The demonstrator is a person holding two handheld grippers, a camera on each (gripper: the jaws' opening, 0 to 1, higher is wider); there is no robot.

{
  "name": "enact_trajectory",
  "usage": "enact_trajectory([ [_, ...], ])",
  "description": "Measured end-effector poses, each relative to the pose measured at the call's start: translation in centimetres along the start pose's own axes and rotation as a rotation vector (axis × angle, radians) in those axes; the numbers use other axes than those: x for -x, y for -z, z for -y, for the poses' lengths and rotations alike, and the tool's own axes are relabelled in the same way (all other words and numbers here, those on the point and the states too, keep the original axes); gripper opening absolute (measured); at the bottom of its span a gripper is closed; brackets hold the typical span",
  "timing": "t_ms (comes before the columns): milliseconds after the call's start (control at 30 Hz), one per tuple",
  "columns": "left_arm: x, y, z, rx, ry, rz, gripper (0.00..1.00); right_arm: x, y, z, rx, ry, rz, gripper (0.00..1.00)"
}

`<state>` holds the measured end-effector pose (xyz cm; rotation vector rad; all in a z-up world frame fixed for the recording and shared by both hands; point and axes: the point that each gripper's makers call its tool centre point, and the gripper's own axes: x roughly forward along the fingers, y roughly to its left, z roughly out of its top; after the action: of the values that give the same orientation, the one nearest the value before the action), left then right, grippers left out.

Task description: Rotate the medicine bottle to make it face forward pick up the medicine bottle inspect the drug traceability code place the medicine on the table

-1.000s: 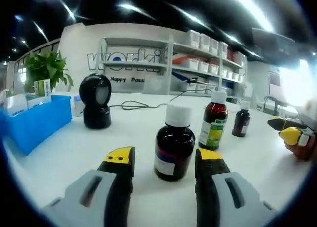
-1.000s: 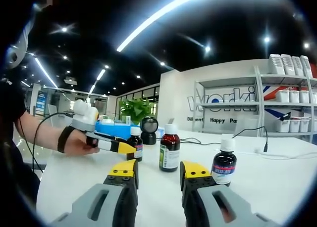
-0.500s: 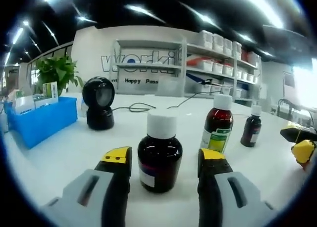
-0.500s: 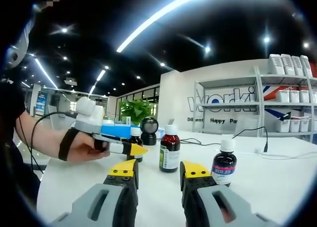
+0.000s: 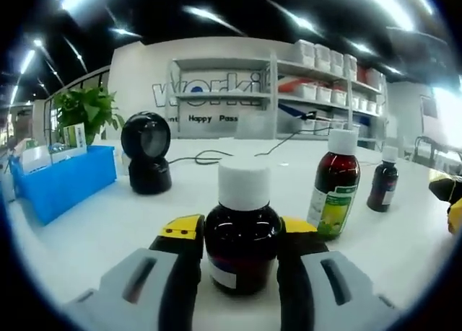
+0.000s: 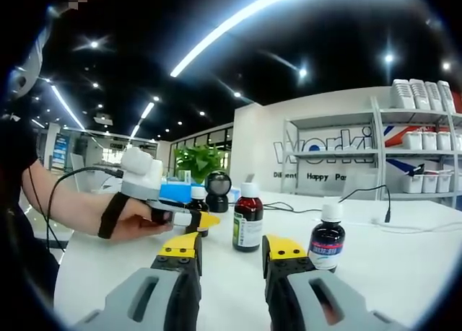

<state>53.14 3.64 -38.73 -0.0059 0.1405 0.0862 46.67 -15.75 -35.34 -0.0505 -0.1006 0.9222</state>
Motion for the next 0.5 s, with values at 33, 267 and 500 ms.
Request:
enact_trajectory([
  [33, -0.1, -0.1, 0.0, -0.003, 0.002, 0.002, 0.30, 0.0, 0.0, 0.0, 0.002, 0.001, -0.001, 0.29],
  [267, -0.7, -0.2, 0.1, -0.014, 0.067, 0.002, 0.30, 0.0, 0.0, -0.2, 0.002, 0.002, -0.004, 0.29],
  [500, -1.7, -0.2, 0.0, -0.018, 0.159, 0.011, 0.29, 0.0, 0.0, -0.3, 0.005, 0.003, -0.007, 0.28],
])
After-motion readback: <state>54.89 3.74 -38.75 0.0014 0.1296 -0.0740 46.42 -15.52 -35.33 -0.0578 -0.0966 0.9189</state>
